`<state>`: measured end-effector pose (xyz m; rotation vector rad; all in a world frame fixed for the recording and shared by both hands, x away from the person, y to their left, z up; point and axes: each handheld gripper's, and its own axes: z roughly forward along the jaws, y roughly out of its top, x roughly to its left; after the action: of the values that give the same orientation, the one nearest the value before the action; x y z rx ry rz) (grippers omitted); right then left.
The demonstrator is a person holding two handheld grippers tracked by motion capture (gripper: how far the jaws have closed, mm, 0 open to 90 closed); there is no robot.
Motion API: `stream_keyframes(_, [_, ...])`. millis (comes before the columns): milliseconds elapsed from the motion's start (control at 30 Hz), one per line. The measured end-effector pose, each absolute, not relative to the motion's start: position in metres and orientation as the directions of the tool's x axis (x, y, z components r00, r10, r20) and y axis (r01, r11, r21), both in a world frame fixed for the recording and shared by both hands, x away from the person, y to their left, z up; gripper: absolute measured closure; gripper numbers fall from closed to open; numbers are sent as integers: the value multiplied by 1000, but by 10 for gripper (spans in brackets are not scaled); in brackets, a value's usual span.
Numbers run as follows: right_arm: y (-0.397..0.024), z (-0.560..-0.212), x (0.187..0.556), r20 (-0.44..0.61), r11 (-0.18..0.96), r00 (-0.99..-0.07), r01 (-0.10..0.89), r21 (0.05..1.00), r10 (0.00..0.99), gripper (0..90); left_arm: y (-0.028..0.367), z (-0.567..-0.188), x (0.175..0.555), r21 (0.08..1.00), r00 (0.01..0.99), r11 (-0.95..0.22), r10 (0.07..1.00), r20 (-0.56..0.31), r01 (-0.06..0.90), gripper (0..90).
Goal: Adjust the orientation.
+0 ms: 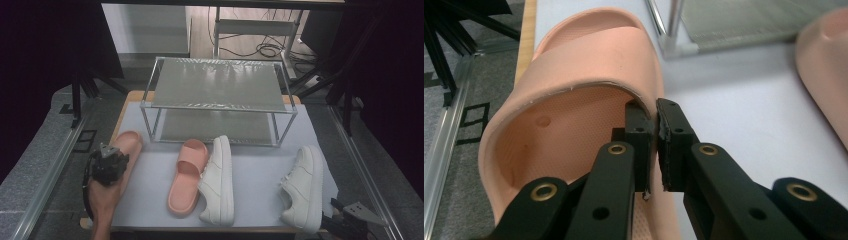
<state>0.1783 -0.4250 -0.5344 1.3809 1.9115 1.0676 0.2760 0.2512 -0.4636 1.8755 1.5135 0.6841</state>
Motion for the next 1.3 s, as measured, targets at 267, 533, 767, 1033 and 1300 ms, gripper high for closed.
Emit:
stream_keyframes(267, [-425,-535,178,19,157,-323,511,845,946,270,244,-458,251,744,272,-184,962,3,642,845])
stream_keyframes(533, [-425,-535,178,20,156,-323,509,846,946,269,228,-453,229,757,342,-219,940,-7,616,845])
stream_keyframes(767, [-425,-535,178,19,156,-323,509,847,946,269,207,-449,227,769,393,-255,920,6,586,842])
stream_keyframes(1033, [-425,-535,178,19,157,-324,508,847,946,269,186,-454,243,777,411,-261,911,2,573,840])
stream_keyframes(1300, [-425,-535,178,19,158,-325,509,846,946,269,170,-452,263,797,403,-252,915,12,549,839])
